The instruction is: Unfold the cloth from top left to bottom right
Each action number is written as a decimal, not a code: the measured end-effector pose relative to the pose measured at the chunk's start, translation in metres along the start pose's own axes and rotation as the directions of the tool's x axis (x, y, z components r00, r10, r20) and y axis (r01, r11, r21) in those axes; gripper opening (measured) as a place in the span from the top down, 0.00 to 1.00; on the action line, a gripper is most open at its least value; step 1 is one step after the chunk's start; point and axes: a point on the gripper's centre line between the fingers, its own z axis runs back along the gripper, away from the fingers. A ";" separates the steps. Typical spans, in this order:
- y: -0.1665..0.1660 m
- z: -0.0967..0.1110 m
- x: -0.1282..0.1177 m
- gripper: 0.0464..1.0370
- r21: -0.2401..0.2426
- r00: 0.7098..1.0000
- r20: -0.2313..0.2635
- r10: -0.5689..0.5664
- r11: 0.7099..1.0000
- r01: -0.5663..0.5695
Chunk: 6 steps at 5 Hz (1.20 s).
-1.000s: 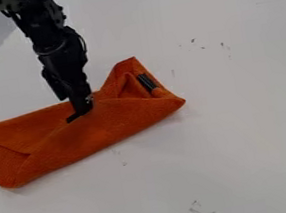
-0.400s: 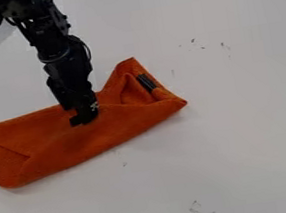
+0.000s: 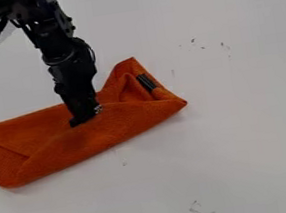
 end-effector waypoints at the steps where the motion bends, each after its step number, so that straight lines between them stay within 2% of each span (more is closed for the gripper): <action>1: 0.000 -0.003 0.000 0.95 -0.005 1.000 -0.003 -0.005 1.000 0.005; 3: 0.002 -0.003 -0.001 0.99 0.001 1.000 -0.001 -0.001 1.000 0.001; 4: 0.001 0.005 0.000 0.99 0.028 1.000 -0.016 -0.021 0.999 0.021; 5: -0.004 0.025 0.008 0.99 0.095 0.999 -0.016 -0.034 0.995 0.036; 6: -0.024 0.042 0.007 0.99 0.142 0.999 -0.026 -0.022 0.989 0.026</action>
